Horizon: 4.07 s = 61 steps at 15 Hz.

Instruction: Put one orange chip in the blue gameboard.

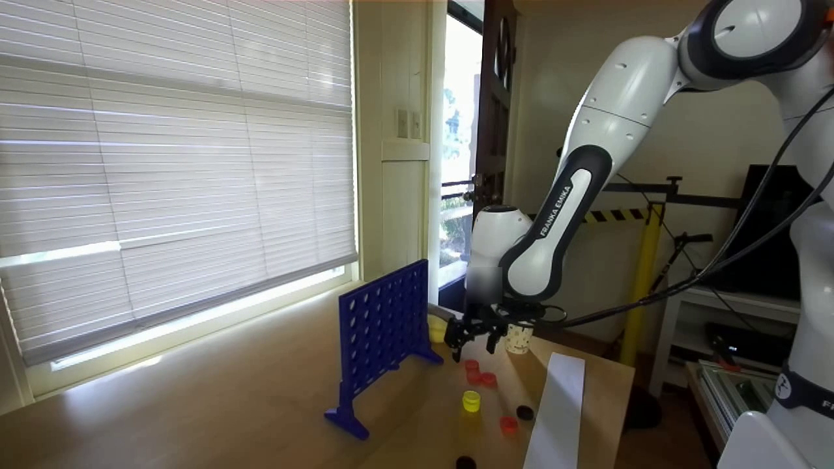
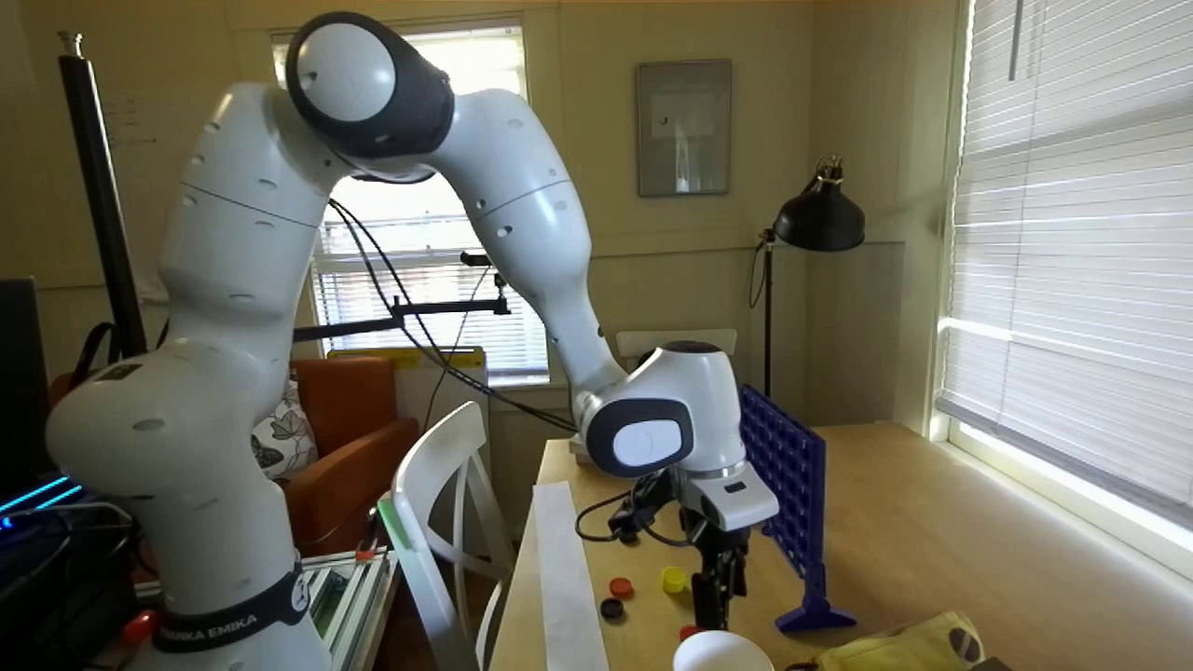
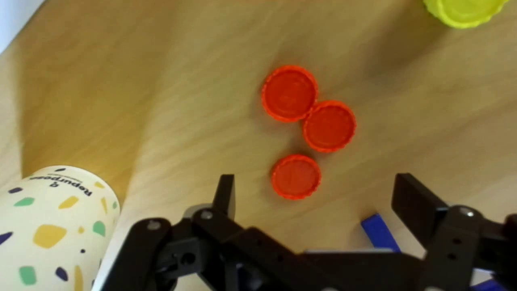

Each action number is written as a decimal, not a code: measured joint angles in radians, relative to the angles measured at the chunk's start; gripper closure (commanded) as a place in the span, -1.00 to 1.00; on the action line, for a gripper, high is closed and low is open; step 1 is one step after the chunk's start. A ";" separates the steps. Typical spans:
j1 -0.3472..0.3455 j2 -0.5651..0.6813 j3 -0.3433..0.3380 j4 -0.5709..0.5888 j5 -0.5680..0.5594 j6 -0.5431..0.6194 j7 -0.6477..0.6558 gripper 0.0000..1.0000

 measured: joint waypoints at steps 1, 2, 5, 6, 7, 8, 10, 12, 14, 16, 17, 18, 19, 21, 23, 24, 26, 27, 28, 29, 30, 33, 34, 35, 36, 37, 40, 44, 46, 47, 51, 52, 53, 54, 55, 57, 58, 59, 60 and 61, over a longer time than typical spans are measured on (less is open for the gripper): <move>0.011 0.021 -0.009 0.017 0.016 0.003 0.000 -1.00; 0.021 0.037 -0.019 0.031 0.026 0.003 0.000 -1.00; 0.043 0.065 -0.047 0.055 0.036 -0.017 0.000 -1.00; 0.050 0.067 -0.053 0.056 0.036 -0.029 0.000 -1.00; 0.056 0.067 -0.057 0.058 0.037 -0.040 0.000 -1.00; 0.063 0.067 -0.061 0.058 0.037 -0.046 0.001 -1.00; 0.075 0.067 -0.066 0.059 0.037 -0.049 0.005 -1.00; 0.082 0.068 -0.073 0.061 0.037 -0.049 0.010 -0.98; 0.088 0.072 -0.081 0.065 0.037 -0.049 0.012 -0.87; 0.091 0.078 -0.090 0.070 0.037 -0.049 0.015 -0.79; 0.094 0.083 -0.095 0.074 0.037 -0.049 0.017 -0.69; 0.096 0.090 -0.099 0.079 0.037 -0.049 0.020 -0.74; 0.097 0.096 -0.101 0.083 0.037 -0.049 0.022 -0.66; 0.101 0.108 -0.104 0.090 0.037 -0.049 0.025 -0.52; 0.106 0.110 -0.104 0.098 0.037 -0.049 0.027 -0.54; 0.109 0.110 -0.104 0.100 0.037 -0.049 0.027 -0.59; 0.114 0.110 -0.106 0.102 0.037 -0.049 0.027 -0.46; 0.117 0.110 -0.107 0.103 0.037 -0.049 0.027 -0.37; 0.119 0.110 -0.108 0.103 0.037 -0.049 0.027 -0.29; 0.121 0.110 -0.108 0.104 0.037 -0.051 0.027 -0.12; 0.121 0.109 -0.107 0.106 0.037 -0.054 0.027 0.13; 0.122 0.105 -0.104 0.117 0.038 -0.071 0.027 0.65; 0.122 0.103 -0.104 0.119 0.038 -0.078 0.027 0.77; 0.121 0.102 -0.104 0.121 0.038 -0.083 0.027 0.80; 0.120 0.101 -0.104 0.122 0.038 -0.090 0.027 0.80; 0.119 0.100 -0.103 0.122 0.038 -0.096 0.027 0.80; 0.122 0.098 -0.116 0.121 0.034 -0.108 0.027 0.80; 0.245 0.036 -0.300 0.046 -0.057 0.045 0.120 0.80; 0.364 -0.016 -0.461 -0.018 -0.181 0.138 0.222 0.80; 0.423 -0.034 -0.545 -0.044 -0.255 0.185 0.282 0.80; 0.653 -0.033 -0.869 -0.064 -0.398 0.363 0.428 0.80; 0.717 -0.024 -0.949 -0.064 -0.392 0.407 0.429 0.80; 0.787 -0.014 -1.030 -0.066 -0.381 0.455 0.425 0.80; 0.862 -0.001 -1.111 -0.072 -0.375 0.508 0.417 0.80; 0.939 0.010 -1.190 -0.082 -0.372 0.562 0.411 0.80; 1.091 0.033 -1.326 -0.112 -0.365 0.672 0.393 0.80; 1.168 0.047 -1.385 -0.133 -0.359 0.728 0.381 0.80; 1.245 0.064 -1.441 -0.158 -0.353 0.784 0.369 0.80; 1.322 0.085 -1.493 -0.187 -0.343 0.841 0.357 0.30; 1.363 0.091 -1.504 -0.206 -0.292 0.849 0.324 0.30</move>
